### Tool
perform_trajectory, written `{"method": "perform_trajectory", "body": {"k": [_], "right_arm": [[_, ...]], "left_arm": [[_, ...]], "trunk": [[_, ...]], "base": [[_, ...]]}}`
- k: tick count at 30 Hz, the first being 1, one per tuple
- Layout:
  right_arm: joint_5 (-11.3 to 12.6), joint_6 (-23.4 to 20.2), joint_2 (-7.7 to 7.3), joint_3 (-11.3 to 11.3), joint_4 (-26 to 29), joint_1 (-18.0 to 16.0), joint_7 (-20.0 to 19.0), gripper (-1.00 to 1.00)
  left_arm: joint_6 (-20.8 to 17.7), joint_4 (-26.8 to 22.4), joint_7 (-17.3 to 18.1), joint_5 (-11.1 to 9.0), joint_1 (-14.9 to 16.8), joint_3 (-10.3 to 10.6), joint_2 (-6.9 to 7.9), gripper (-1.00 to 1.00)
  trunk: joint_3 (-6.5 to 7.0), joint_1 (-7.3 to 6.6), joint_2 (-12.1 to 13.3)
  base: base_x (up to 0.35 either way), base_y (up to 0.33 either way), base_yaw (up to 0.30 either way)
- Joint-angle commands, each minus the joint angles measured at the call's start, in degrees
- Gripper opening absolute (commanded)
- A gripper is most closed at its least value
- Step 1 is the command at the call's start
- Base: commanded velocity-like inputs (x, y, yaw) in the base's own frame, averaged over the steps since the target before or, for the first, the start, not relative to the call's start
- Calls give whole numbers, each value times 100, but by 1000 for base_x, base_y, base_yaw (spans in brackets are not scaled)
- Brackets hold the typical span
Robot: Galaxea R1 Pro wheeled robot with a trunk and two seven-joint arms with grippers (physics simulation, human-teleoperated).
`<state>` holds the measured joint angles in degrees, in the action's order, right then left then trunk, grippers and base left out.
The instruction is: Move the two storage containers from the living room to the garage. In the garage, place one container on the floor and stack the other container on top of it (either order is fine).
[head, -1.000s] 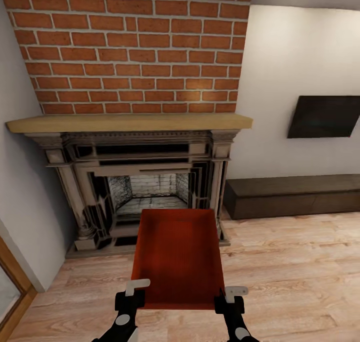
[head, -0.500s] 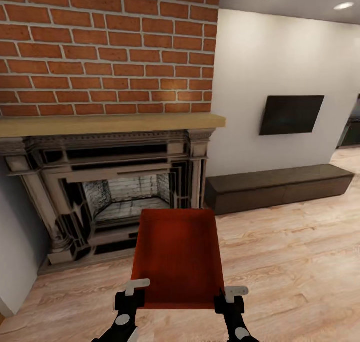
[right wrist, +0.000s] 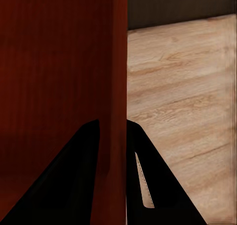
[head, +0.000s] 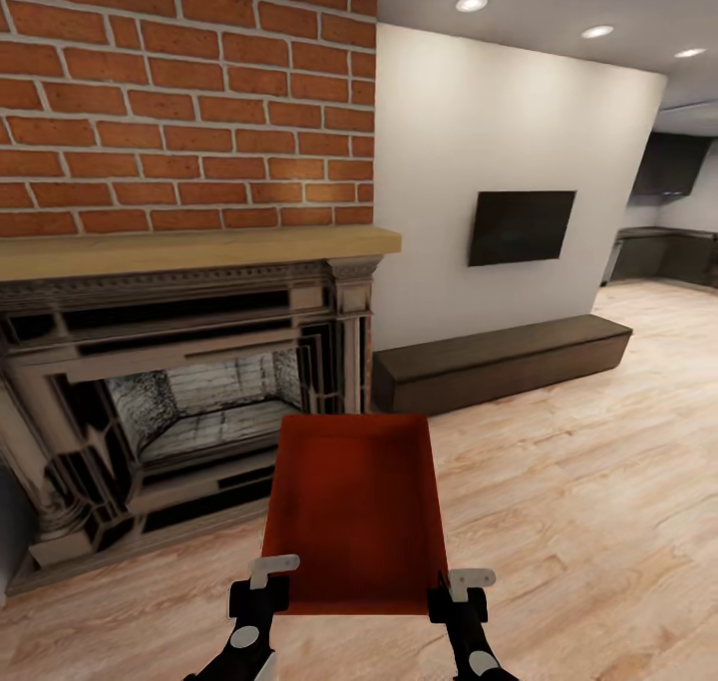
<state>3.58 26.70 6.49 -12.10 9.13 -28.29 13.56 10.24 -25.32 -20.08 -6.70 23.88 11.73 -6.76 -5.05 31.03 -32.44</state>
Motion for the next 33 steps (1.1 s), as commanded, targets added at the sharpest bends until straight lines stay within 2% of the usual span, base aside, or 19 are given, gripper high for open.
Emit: {"method": "perform_trajectory", "body": {"k": [1, 33], "right_arm": [[68, 55, 2, 6, 46, -9, 156, -100], [65, 55, 2, 6, 48, -9, 122, -100]], "left_arm": [[-251, 19, -58, -138, 2, 40, -1, -100], [-251, 19, -58, -133, 2, 40, -1, -100]], "trunk": [[-8, 2, -10], [76, 2, -10]], "base": [[0, 0, -284], [0, 0, -284]]}}
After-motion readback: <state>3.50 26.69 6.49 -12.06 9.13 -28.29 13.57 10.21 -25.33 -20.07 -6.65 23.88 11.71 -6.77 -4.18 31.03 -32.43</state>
